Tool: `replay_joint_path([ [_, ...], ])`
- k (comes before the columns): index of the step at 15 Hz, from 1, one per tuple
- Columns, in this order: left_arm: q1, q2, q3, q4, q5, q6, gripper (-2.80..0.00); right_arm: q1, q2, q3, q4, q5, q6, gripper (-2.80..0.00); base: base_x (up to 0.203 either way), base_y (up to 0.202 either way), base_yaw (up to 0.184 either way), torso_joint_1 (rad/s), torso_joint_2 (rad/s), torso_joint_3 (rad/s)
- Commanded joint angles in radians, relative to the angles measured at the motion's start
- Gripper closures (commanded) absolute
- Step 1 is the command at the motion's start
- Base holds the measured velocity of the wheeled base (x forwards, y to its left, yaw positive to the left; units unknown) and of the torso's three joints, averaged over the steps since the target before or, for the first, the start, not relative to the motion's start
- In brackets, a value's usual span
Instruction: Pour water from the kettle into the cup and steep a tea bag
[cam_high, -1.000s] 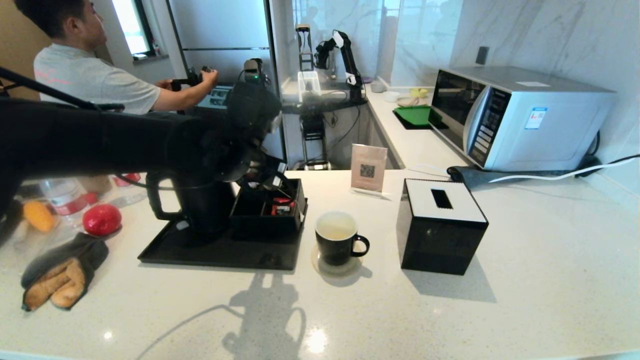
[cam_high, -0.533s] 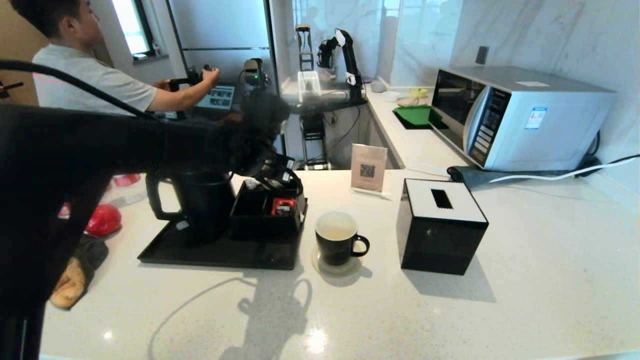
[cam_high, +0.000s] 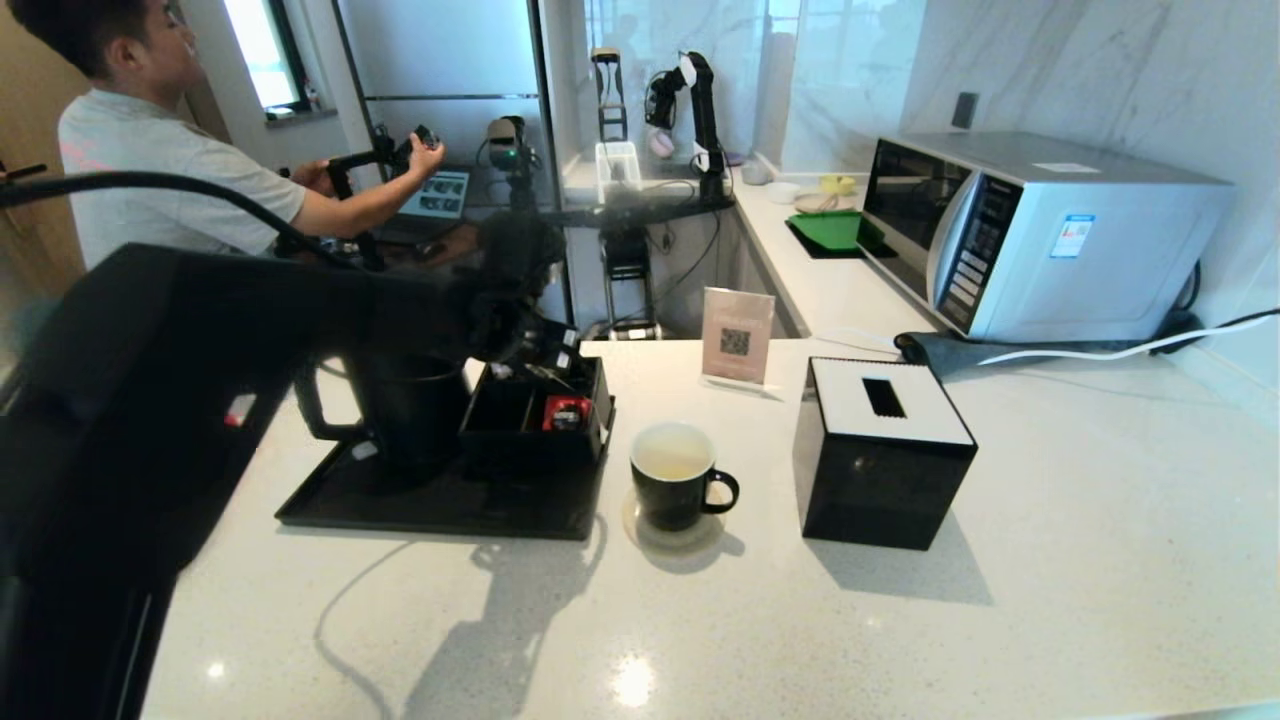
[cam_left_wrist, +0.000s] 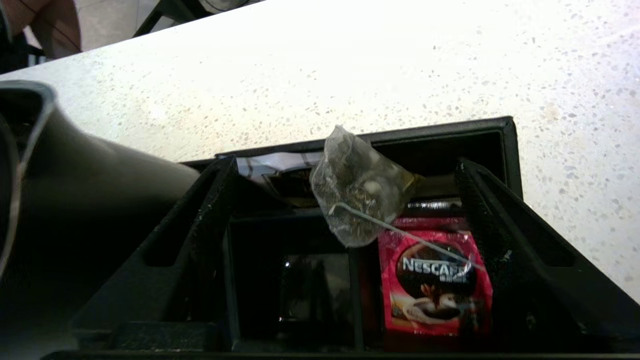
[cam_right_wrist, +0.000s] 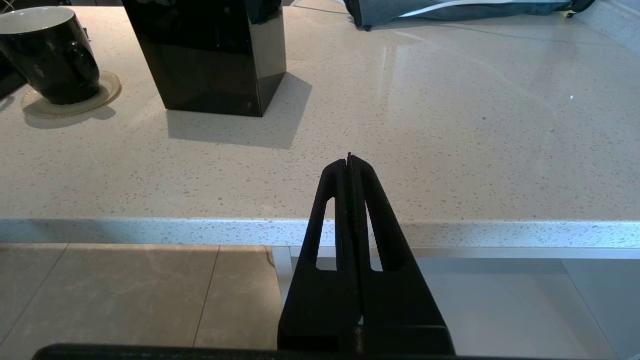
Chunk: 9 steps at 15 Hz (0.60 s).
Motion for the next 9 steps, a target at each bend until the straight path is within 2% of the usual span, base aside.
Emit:
replay_joint_path([
  [1, 0.009, 0.044, -0.036, -0.002, -0.015, 0.000, -2.80, 0.000, 0.001, 0.000, -0.001, 0.000, -0.001, 0.00, 0.000, 0.000, 0.000, 0.000, 0.00, 0.000],
  [9, 0.012, 0.144, -0.160, -0.002, -0.032, 0.000, -2.80, 0.000, 0.001, 0.000, 0.001, 0.000, -0.001, 0.00, 0.000, 0.000, 0.000, 0.000, 0.00, 0.000],
])
